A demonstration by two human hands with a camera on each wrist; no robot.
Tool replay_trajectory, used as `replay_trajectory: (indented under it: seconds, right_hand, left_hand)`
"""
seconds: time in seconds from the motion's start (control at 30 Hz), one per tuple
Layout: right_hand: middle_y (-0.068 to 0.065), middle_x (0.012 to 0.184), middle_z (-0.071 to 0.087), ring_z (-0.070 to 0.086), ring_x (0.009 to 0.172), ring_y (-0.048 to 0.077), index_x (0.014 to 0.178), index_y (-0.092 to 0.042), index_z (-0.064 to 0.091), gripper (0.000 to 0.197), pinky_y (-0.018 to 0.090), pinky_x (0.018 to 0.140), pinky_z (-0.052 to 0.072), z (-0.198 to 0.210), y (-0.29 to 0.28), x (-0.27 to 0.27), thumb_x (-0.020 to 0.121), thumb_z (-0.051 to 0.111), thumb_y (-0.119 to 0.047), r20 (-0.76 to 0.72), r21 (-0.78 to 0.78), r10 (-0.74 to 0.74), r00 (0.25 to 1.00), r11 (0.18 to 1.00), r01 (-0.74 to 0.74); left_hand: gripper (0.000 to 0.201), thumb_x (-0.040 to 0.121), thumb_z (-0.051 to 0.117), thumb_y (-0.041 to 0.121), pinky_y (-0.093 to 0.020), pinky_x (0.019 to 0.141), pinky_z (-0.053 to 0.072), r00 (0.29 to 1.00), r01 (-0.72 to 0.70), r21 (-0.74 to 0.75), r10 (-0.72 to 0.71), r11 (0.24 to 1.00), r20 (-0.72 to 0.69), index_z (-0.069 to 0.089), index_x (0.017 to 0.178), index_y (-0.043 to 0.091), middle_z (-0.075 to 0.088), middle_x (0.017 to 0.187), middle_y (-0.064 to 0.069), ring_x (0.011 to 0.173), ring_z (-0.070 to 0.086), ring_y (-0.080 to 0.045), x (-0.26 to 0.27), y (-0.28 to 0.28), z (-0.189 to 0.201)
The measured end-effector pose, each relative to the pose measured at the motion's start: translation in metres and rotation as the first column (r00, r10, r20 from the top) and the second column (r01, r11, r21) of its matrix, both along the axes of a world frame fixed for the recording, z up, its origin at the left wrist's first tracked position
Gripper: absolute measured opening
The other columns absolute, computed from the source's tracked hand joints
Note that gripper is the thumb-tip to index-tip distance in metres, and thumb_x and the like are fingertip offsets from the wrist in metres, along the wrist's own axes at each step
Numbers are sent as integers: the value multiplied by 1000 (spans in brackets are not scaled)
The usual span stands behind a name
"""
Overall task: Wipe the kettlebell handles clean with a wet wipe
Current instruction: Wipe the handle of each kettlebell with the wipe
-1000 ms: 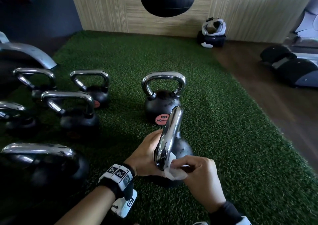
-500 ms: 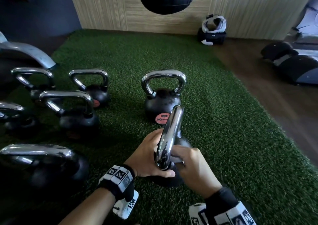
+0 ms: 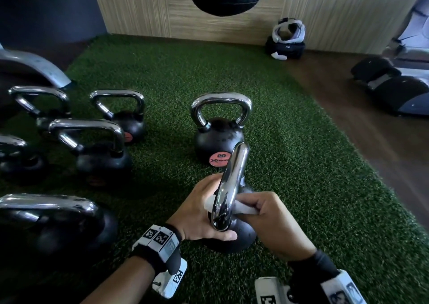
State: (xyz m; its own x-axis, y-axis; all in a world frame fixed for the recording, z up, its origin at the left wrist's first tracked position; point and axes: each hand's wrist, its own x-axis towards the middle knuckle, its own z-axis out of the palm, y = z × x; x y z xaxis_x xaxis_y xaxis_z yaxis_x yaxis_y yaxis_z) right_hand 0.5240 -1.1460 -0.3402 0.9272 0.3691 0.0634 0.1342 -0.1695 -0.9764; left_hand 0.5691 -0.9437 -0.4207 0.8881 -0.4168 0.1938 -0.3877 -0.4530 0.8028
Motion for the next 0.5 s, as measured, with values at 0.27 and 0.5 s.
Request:
replay_trajectory:
  seconds: [0.27,0.5]
  right_hand:
    - [30,100,73,76,80,29,99,11,74,23,39,81,64,4,5,23,85,60,1,-591,586,98,801,734,343]
    - [31,108,73,78,84,30,105,18,71,32,35,75,66,4,-4,37,78,73,1,-667,591,164,727,710,383]
  left_hand:
    - [99,49,98,55,-42,116,39,998,35,50,-37,998,50,53,134,30,47,140,13,137,44,-14,8,-4,-2]
    - [114,50,93,64,-39,122,31,995,42,98,-50,994,86,48,145,20,42,149,8,147,33,-18,9,-4,-7]
